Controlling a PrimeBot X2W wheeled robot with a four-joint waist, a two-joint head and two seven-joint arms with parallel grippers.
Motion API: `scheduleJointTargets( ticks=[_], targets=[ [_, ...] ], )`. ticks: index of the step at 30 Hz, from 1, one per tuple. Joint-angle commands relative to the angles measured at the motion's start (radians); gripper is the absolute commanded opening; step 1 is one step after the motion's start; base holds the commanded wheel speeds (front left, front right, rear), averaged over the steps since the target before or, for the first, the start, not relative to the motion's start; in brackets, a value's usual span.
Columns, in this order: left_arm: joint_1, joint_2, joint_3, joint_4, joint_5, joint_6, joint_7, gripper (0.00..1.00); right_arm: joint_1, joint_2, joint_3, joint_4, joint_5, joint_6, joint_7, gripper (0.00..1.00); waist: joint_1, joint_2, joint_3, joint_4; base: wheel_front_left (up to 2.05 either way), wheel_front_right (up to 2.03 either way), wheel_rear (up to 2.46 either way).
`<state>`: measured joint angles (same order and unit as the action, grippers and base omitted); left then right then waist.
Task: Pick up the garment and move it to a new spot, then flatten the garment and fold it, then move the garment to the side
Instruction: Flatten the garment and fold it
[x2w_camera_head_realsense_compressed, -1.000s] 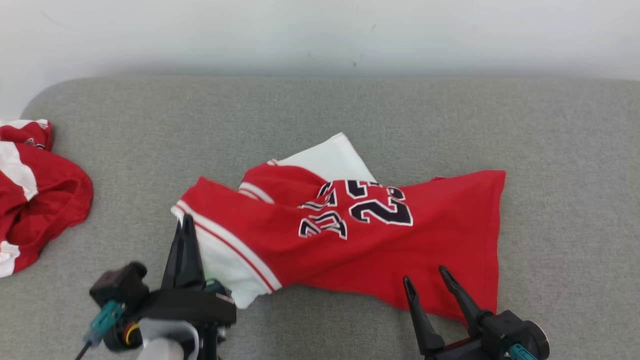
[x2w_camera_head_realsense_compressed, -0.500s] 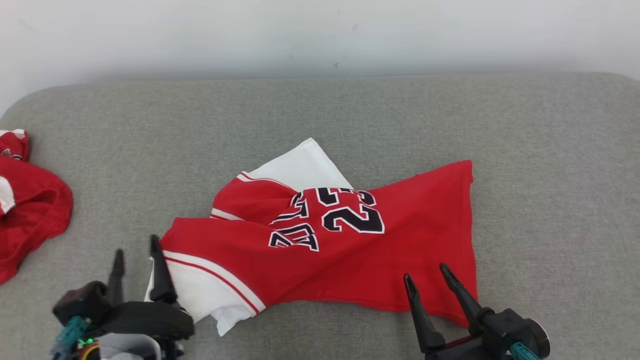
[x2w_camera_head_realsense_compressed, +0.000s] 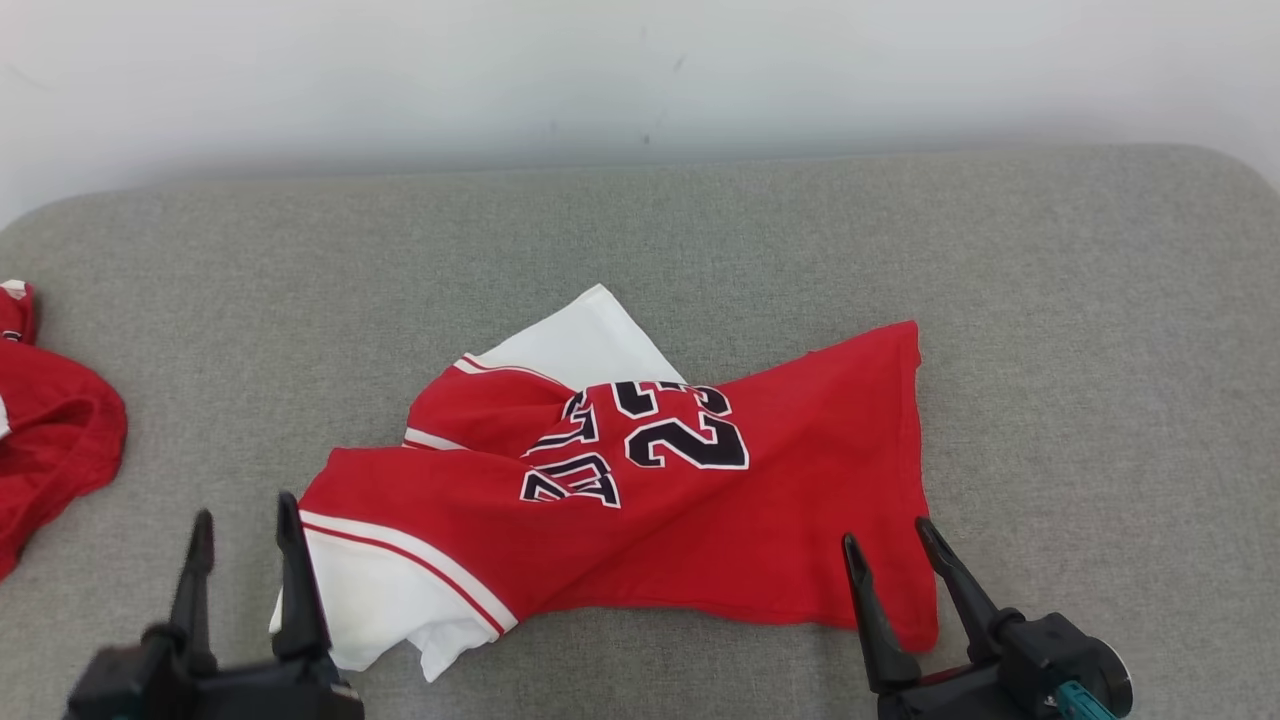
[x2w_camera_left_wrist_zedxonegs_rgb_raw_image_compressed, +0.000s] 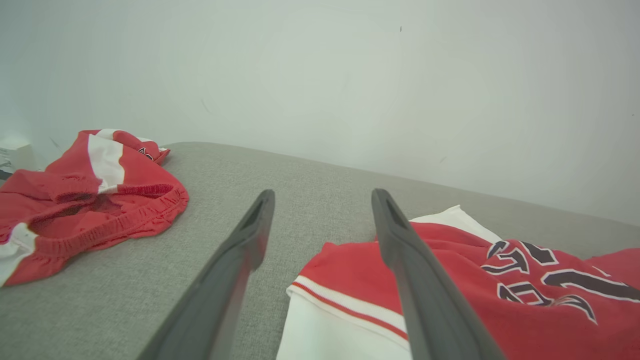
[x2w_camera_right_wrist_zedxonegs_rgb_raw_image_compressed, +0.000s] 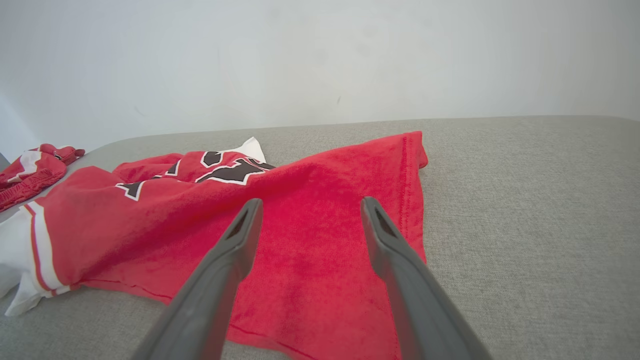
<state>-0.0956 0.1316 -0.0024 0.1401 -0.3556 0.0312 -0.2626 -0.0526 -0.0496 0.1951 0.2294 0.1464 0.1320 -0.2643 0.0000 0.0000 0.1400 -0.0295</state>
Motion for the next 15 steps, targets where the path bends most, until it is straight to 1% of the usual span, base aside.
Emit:
scheduleJointTargets(
  ticks=[1, 4, 7, 10, 15],
  targets=[
    [0.044, -0.018, 0.008, -0.033, 0.018, -0.022, -0.003, 1.00, 0.014, -0.001, -0.008, -0.004, 0.006, -0.003, 0.000, 1.00, 0.0000, 0.0000, -0.009, 0.004, 0.00, 0.00, 0.00],
    [0.115, -0.041, 0.023, -0.094, 0.046, -0.069, -0.003, 1.00, 0.025, -0.001, -0.023, -0.006, 0.003, -0.003, 0.000, 1.00, 0.0000, 0.0000, -0.025, 0.012, 0.00, 0.00, 0.00],
    [0.181, -0.060, 0.030, -0.127, 0.073, -0.105, -0.004, 1.00, 0.042, -0.002, -0.040, -0.002, -0.007, -0.003, 0.000, 1.00, 0.0000, 0.0000, -0.046, 0.019, 0.00, 0.00, 0.00],
    [0.228, -0.071, 0.038, -0.141, 0.087, -0.128, -0.003, 1.00, 0.058, -0.001, -0.060, 0.012, -0.019, -0.003, 0.000, 1.00, 0.0000, 0.0000, -0.070, 0.024, 0.00, 0.00, 0.00],
    [0.282, -0.080, 0.060, -0.131, 0.094, -0.145, -0.003, 1.00, 0.093, -0.001, -0.097, 0.039, -0.036, -0.003, 0.000, 1.00, 0.0000, 0.0000, -0.117, 0.030, 0.00, 0.00, 0.00]
  ],
)
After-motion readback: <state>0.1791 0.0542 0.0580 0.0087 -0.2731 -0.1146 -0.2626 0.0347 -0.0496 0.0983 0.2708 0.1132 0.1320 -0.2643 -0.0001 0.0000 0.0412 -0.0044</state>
